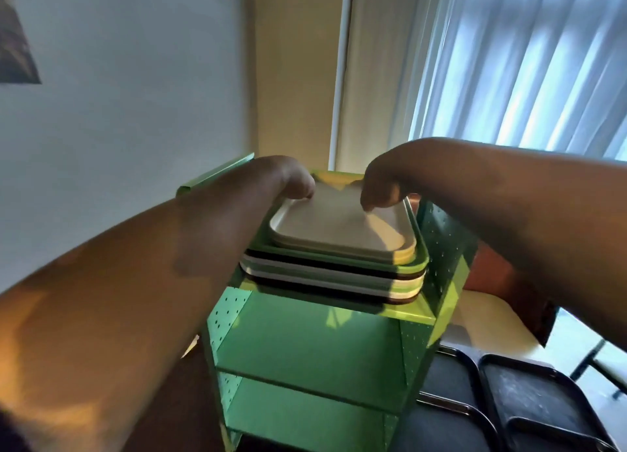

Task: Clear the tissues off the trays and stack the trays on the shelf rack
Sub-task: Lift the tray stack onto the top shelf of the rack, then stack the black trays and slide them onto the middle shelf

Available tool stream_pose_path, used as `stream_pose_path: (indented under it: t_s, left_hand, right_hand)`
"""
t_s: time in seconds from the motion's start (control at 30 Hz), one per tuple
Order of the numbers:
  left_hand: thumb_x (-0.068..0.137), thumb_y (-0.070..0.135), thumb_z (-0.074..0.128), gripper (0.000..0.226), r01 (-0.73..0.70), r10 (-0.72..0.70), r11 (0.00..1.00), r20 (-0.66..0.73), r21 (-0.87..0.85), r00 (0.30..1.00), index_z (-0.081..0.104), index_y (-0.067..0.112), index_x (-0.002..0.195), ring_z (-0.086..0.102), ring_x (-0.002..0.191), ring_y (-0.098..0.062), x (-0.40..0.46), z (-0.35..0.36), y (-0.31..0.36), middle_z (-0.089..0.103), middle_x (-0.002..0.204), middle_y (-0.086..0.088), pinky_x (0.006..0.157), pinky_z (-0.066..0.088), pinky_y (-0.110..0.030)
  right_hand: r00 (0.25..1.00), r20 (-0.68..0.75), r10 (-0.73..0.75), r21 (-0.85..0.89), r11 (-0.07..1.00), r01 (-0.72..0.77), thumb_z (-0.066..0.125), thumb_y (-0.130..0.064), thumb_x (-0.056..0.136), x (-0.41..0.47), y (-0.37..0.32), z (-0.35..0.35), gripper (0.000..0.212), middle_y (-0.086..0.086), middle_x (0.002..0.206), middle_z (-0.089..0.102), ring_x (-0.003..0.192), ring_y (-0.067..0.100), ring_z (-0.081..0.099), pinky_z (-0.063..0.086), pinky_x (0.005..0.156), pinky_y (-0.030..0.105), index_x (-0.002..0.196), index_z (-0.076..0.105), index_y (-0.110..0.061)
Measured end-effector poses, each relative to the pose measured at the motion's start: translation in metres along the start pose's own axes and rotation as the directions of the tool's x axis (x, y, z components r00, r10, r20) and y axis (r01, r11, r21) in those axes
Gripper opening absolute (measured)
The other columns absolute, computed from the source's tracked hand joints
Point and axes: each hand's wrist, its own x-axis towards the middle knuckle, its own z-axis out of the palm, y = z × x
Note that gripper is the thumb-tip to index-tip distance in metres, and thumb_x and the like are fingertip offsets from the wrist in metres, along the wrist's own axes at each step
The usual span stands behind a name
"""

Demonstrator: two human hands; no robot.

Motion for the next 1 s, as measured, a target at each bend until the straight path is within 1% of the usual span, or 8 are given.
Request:
stream_pose_path:
  t_s: [0.07, 0.13, 0.27, 0.43, 0.7, 0.77, 0.87, 1.0]
  left_hand:
    - [0.105, 0.02, 0.042, 0.04, -0.023, 0.022, 0.998, -0.017, -0.065, 1.0, 0.053, -0.001, 0.138, 0.054, 0.119, -0.029, 0.002, -0.007, 0.001, 0.052, 0.143, -0.019, 0.091, 0.043, -0.03]
    - [0.099, 0.02, 0.052, 0.033, -0.129, 0.094, 0.981, -0.229, -0.142, 0.969, 0.066, 0.0, 0.121, 0.059, 0.104, -0.028, -0.003, -0.021, 0.01, 0.063, 0.13, -0.016, 0.081, 0.044, -0.028]
    - [0.09, 0.018, 0.06, 0.03, -0.36, 0.187, 0.875, -0.461, -0.323, 0.868, 0.07, 0.003, 0.114, 0.063, 0.106, -0.03, -0.019, -0.046, 0.049, 0.069, 0.115, -0.014, 0.094, 0.052, -0.035]
    - [0.094, 0.023, 0.059, 0.025, -0.608, 0.379, 0.737, -0.564, -0.296, 0.734, 0.071, 0.006, 0.108, 0.066, 0.095, -0.025, -0.049, -0.059, 0.116, 0.071, 0.1, -0.011, 0.086, 0.055, -0.039]
    - [0.097, 0.02, 0.053, 0.031, -0.578, 0.461, 0.801, -0.453, -0.158, 0.763, 0.066, 0.006, 0.122, 0.064, 0.103, -0.023, -0.055, -0.041, 0.24, 0.068, 0.114, -0.009, 0.081, 0.049, -0.029]
    - [0.096, 0.015, 0.05, 0.026, -0.565, 0.482, 0.818, -0.403, -0.111, 0.778, 0.066, 0.003, 0.114, 0.062, 0.097, -0.023, -0.058, -0.029, 0.276, 0.066, 0.105, -0.009, 0.075, 0.045, -0.029]
    - [0.091, 0.013, 0.052, 0.014, -0.556, 0.49, 0.823, -0.346, -0.121, 0.8, 0.065, 0.009, 0.096, 0.059, 0.079, -0.021, -0.054, 0.009, 0.328, 0.059, 0.084, -0.005, 0.065, 0.042, -0.029]
    - [0.088, 0.02, 0.057, 0.047, -0.491, 0.446, 0.791, -0.206, -0.364, 0.871, 0.053, 0.012, 0.134, 0.06, 0.104, -0.023, -0.039, 0.107, 0.38, 0.063, 0.117, -0.007, 0.083, 0.047, -0.028]
  right_hand:
    - [0.979, -0.201, 0.017, 0.165, 0.986, 0.017, 0.044, -0.019, 0.104, -0.004, 0.007, -0.008, 0.03, 0.017, 0.13, 0.061, 0.101, 0.028, 0.053, 0.044, 0.092, 0.038, 0.119, 0.065, -0.002]
    - [0.919, -0.395, -0.014, 0.206, 0.973, 0.103, 0.044, -0.018, 0.099, -0.003, 0.026, -0.022, 0.027, 0.014, 0.115, 0.065, 0.101, 0.031, 0.059, 0.048, 0.086, 0.038, 0.101, 0.067, -0.005]
    - [0.845, -0.531, -0.057, 0.316, 0.913, 0.26, 0.038, -0.015, 0.103, -0.013, 0.068, -0.028, 0.041, 0.01, 0.139, 0.061, 0.129, 0.029, 0.056, 0.043, 0.108, 0.037, 0.135, 0.062, -0.008]
    - [0.68, -0.71, 0.182, 0.618, 0.623, 0.479, 0.057, -0.01, 0.096, -0.039, 0.135, -0.004, 0.026, -0.003, 0.107, 0.073, 0.103, 0.013, 0.067, 0.046, 0.07, 0.013, 0.105, 0.078, -0.024]
    - [0.649, -0.67, 0.359, 0.722, 0.516, 0.461, 0.059, -0.015, 0.094, -0.046, 0.241, 0.053, 0.027, -0.008, 0.111, 0.077, 0.093, 0.007, 0.07, 0.051, 0.079, 0.021, 0.105, 0.08, -0.028]
    - [0.666, -0.638, 0.386, 0.752, 0.499, 0.431, 0.058, -0.016, 0.092, -0.048, 0.268, 0.072, 0.028, -0.006, 0.099, 0.079, 0.075, 0.013, 0.067, 0.052, 0.071, 0.028, 0.099, 0.08, -0.032]
    - [0.693, -0.587, 0.418, 0.787, 0.496, 0.367, 0.055, -0.012, 0.091, -0.049, 0.31, 0.117, 0.031, -0.002, 0.105, 0.078, 0.093, 0.012, 0.07, 0.054, 0.081, 0.029, 0.102, 0.08, -0.024]
    - [0.782, -0.39, 0.486, 0.911, 0.324, 0.254, 0.048, 0.003, 0.091, -0.047, 0.359, 0.21, 0.038, -0.001, 0.095, 0.076, 0.081, 0.011, 0.069, 0.052, 0.059, 0.014, 0.099, 0.081, -0.014]
